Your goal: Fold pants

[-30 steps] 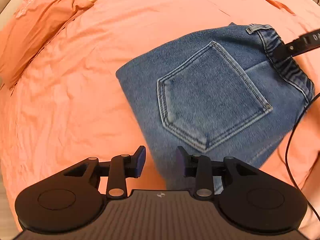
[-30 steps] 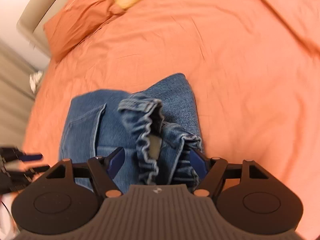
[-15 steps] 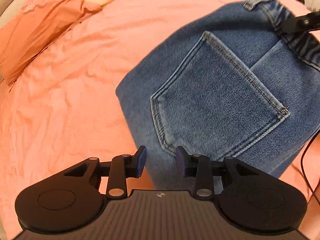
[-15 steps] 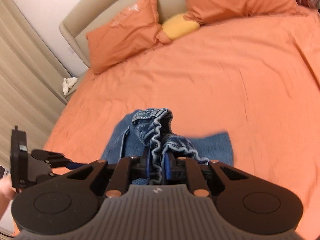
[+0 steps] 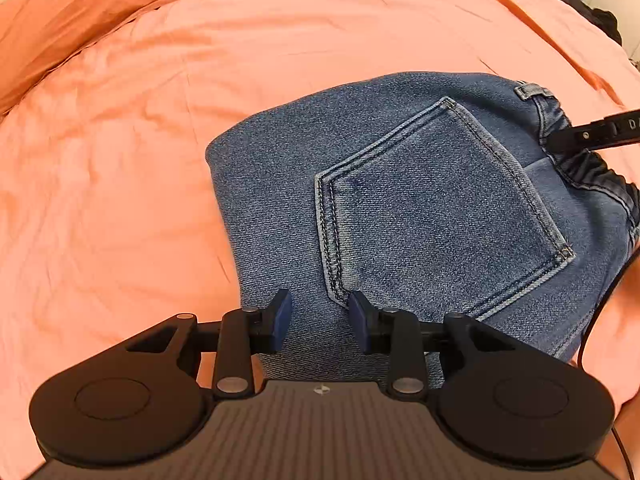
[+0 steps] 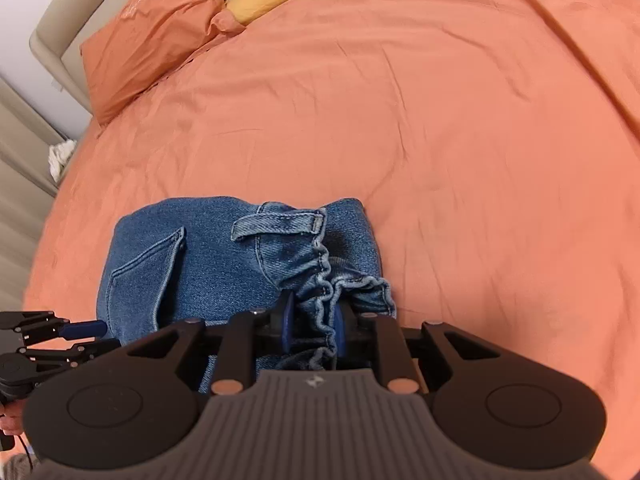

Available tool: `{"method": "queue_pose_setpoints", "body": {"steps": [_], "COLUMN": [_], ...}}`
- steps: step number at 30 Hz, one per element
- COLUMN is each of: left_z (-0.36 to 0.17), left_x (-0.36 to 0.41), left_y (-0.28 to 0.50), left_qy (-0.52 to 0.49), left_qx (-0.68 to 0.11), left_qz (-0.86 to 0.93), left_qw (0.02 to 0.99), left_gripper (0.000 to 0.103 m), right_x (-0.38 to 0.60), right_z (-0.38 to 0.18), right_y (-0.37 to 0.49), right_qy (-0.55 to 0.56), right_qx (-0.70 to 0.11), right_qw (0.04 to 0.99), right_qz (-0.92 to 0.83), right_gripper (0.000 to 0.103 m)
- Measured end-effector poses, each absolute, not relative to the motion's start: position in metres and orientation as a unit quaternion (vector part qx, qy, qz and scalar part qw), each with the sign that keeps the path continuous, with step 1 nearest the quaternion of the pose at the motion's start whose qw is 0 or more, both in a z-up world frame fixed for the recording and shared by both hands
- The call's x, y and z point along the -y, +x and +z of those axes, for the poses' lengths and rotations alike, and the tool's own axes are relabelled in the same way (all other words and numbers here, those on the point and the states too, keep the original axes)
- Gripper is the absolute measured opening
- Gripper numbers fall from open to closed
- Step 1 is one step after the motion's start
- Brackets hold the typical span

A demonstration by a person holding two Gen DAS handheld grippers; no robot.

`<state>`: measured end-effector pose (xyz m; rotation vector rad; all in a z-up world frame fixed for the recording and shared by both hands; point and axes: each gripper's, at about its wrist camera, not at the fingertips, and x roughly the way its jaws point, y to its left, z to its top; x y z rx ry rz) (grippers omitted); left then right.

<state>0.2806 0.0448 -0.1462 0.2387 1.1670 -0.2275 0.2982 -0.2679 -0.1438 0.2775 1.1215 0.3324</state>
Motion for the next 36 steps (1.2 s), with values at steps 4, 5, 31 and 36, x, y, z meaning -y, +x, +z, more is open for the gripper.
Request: {"method": "queue_pose_setpoints", "body": {"steps": [4,5,31,36], "left_z": [-0.126,-0.12,-0.135,-0.138], "left_x": [-0.051,-0.053,-0.092,-0.132], "left_y": [0.262,0.253,0.189,0.193], "left_qy": [0.105,0.101,-0.05,-0.148], "left_qx": [-0.526,-0.515,-0.443,-0.432], "left_qz": [-0.107,-0.113,-0.098,-0.041], "left_qw": [0.837,0.843,0.89,0.889], "left_gripper": [0.039,0.039,0.057,0.068], "right_x": [0.263,0.265,0.277,0.319], "right_z": [-0.115,-0.105,-0.125,-0.145], "right_y": [0.273,0.259,0.151,0.156], "right_qy": [0.081,0.066,0.147,0.269], "right_qx": [-0.487,-0.467,-0.364,-0.393], "right_qw": [0.856,0.868,0.908,0.874], "right_qz": [0.153,0.157,0.15,0.094], "right_gripper": [0.028,0.029,0.051,0.076]}}
